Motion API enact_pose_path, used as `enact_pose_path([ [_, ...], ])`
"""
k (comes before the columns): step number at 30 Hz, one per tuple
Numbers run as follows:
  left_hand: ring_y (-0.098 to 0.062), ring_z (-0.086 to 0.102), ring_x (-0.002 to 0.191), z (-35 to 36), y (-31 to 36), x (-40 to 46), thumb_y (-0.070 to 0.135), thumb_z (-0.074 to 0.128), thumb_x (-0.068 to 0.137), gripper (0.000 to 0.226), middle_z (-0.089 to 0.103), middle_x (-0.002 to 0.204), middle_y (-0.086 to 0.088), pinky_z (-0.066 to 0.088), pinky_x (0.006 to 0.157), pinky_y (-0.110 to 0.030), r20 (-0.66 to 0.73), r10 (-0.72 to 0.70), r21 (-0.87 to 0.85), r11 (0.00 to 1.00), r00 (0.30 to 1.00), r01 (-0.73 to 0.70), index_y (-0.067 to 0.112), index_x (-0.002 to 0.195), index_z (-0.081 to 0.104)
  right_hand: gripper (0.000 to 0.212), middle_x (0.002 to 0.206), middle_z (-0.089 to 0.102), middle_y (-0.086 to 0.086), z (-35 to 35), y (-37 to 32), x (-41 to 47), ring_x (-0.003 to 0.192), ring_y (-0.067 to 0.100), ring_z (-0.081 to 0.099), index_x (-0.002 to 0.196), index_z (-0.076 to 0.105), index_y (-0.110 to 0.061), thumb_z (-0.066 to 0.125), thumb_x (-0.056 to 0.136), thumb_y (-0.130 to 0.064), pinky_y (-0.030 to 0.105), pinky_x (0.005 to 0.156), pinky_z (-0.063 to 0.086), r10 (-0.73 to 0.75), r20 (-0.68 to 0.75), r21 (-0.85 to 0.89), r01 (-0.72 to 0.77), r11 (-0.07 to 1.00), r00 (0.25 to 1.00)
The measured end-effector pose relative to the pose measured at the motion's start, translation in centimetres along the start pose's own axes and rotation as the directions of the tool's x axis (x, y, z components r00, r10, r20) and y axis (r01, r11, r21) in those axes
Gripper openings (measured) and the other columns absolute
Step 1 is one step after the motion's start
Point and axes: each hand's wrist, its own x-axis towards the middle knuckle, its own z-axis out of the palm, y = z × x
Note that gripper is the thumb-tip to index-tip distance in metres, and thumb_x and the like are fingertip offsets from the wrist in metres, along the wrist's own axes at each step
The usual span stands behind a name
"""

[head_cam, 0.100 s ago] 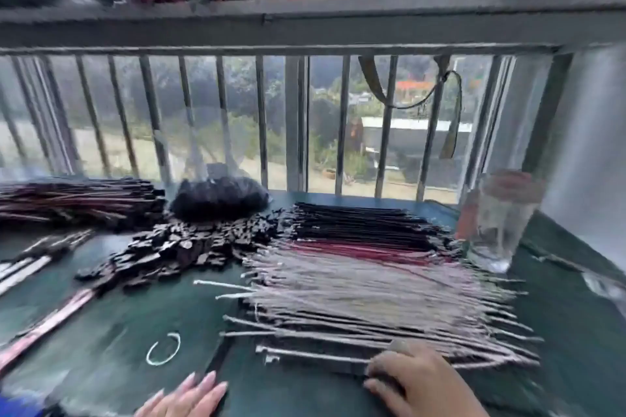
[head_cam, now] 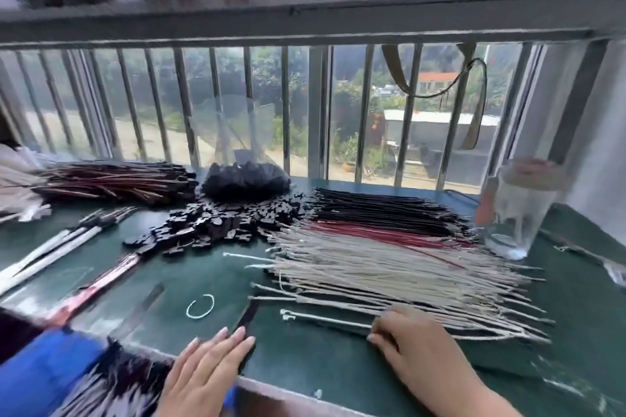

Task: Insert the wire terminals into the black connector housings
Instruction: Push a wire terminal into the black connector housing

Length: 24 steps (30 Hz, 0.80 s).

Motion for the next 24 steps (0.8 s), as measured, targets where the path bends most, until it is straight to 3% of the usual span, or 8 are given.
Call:
enact_pose_path([
  [2,0.016,0.027,0.13,-0.8,0.3,-0.9,0.019,0.036,0.062,0.056,0.056,0.131,0.015,0.018,0.106,-0.016,0.114,-0.044,0.005,0.999,0.992,0.044,0.029,0.111,0.061,0.011,0.094,0.053,-0.011,0.5,-0.8,0.3,0.095,0.01,0.052,0.091,0.056,-0.026,0.049,0.094,-0.034,0.02,0.077,0.035,-0.016,-0.032,-0.061,0.014,0.998,0.999],
  [5,0.016,0.049,0.113,-2.2,0.3,-2.3,0.003,0.039,0.05,0.072,0.063,0.113,0.029,0.025,0.108,-0.016,-0.037,-0.173,-0.099,0.981,0.984,0.168,0.037,0.11,0.059,0.007,0.093,0.052,-0.009,0.8,-1.0,-0.1,0.09,0.013,0.053,0.092,0.052,-0.024,0.047,0.095,-0.028,0.02,0.074,0.035,0.024,-0.037,-0.053,-0.026,0.998,0.999],
  [9,0.006,0.06,0.072,-5.0,2.8,-2.6,0.011,0.036,0.058,0.05,0.06,0.099,0.017,0.045,0.069,-0.009,-0.177,-0.021,-0.021,1.0,0.984,0.018,0.03,0.098,0.06,0.007,0.091,0.064,-0.007,0.4,-1.1,-0.5,0.083,0.016,0.062,0.096,0.058,-0.025,0.055,0.091,-0.021,0.029,0.07,0.048,0.044,-0.048,-0.073,-0.047,0.996,0.998],
  [11,0.004,0.063,0.066,-5.7,2.4,-2.3,0.006,0.041,0.059,0.048,0.066,0.085,0.015,0.05,0.061,-0.015,-0.251,-0.069,-0.082,0.995,0.965,0.05,0.03,0.093,0.065,0.014,0.088,0.067,-0.008,0.1,-1.9,-0.4,0.079,0.017,0.066,0.096,0.067,-0.028,0.066,0.084,-0.021,0.033,0.064,0.053,0.055,-0.075,-0.037,-0.058,0.998,0.996],
  [14,0.007,0.065,0.072,-5.6,1.0,-1.4,-0.01,0.048,0.063,0.054,0.07,0.082,0.024,0.052,0.068,-0.016,-0.223,-0.279,-0.212,0.949,0.934,0.233,0.03,0.092,0.069,0.011,0.087,0.063,-0.015,-0.2,-2.3,-0.1,0.082,0.011,0.064,0.094,0.07,-0.037,0.064,0.085,-0.038,0.027,0.067,0.05,0.039,-0.042,-0.058,-0.041,0.997,0.998],
  [16,0.009,0.063,0.08,-5.5,-0.3,0.0,-0.014,0.054,0.072,0.046,0.069,0.078,0.024,0.049,0.072,-0.012,-0.152,-0.346,-0.173,0.932,0.926,0.319,0.026,0.083,0.075,0.017,0.092,0.06,-0.016,-0.5,-2.5,0.1,0.089,0.006,0.06,0.098,0.068,-0.039,0.055,0.089,-0.045,0.023,0.073,0.047,0.024,0.022,-0.053,-0.023,0.998,0.999],
  [21,-0.007,0.057,0.11,-4.5,-5.3,7.4,0.013,0.049,0.086,0.04,0.062,0.115,0.012,0.043,0.095,-0.025,0.073,-0.441,0.192,0.886,0.894,0.422,0.032,0.12,0.061,0.04,0.116,0.05,-0.024,-0.5,-3.1,1.6,0.104,-0.004,0.051,0.124,0.053,-0.049,0.043,0.096,-0.021,0.012,0.089,0.04,-0.125,0.123,0.082,0.115,0.99,0.984],
  [24,-0.02,0.046,0.125,-3.0,-8.6,12.3,0.037,0.047,0.09,0.051,0.048,0.136,0.001,0.04,0.101,-0.034,0.2,-0.518,0.486,0.789,0.832,0.375,0.034,0.139,0.039,0.032,0.115,0.049,-0.023,-0.6,-3.3,3.5,0.099,-0.008,0.048,0.125,0.049,-0.05,0.042,0.098,-0.035,0.001,0.084,0.032,-0.118,0.184,0.152,0.09,0.984,0.976],
])
